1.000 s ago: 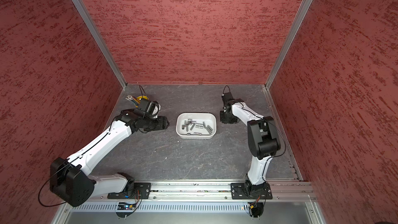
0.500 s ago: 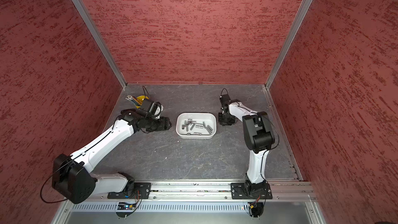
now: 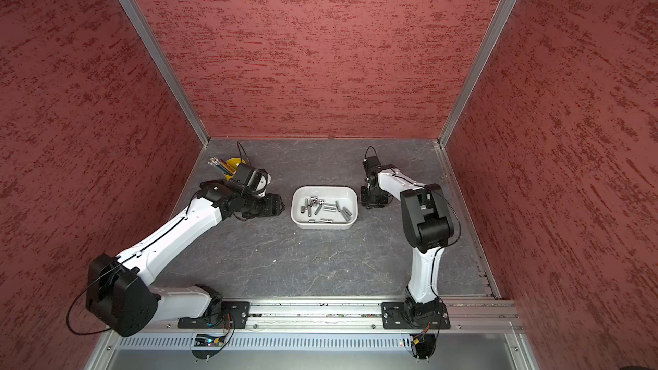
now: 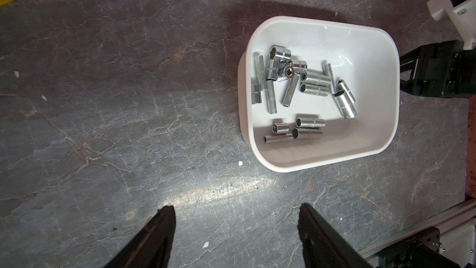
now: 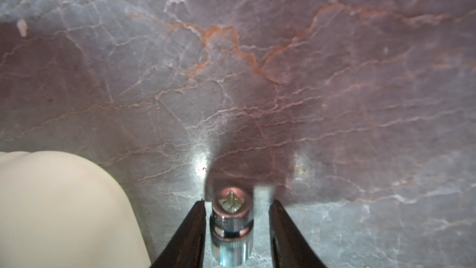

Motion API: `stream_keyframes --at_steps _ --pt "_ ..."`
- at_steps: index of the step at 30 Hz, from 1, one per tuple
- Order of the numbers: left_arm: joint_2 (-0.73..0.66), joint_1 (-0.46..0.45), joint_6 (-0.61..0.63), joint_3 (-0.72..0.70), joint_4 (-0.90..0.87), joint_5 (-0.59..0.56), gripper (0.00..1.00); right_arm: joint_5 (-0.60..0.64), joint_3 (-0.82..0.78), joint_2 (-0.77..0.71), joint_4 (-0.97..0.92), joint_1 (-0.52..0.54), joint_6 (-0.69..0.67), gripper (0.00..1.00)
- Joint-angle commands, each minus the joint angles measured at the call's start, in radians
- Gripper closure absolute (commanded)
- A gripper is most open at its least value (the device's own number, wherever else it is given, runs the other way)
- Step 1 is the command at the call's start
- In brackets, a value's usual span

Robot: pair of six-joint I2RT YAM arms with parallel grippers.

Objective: Take out the socket from the storage box
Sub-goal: Place the socket head at the center of the board, then pick up the socket head from the storage box.

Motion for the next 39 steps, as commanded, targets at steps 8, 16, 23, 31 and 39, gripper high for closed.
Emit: stream_keyframes --at_steps 8,16,23,31,39 --pt "0.032 -0.020 0.004 0.044 -0.012 0.007 0.22 0.007 -0.021 -0.115 0.062 0.004 0.039 0.46" --pt "0.211 -0.109 0.016 0.259 -0.084 -0.025 0.34 0.047 -0.269 -0.375 0.229 0.003 0.103 0.49" --pt "0.513 -0.174 0.016 0.501 -0.149 -0.085 0.48 0.048 -0.453 -0.545 0.322 0.010 0.119 0.53" --pt "0.740 -0.159 0.005 0.621 -0.157 -0.105 0.61 0.057 -0.518 -0.611 0.372 0.012 0.128 0.54" --pt "0.793 -0.150 0.010 0.634 -0.120 -0.114 0.69 0.042 -0.502 -0.577 0.368 0.012 0.124 0.58"
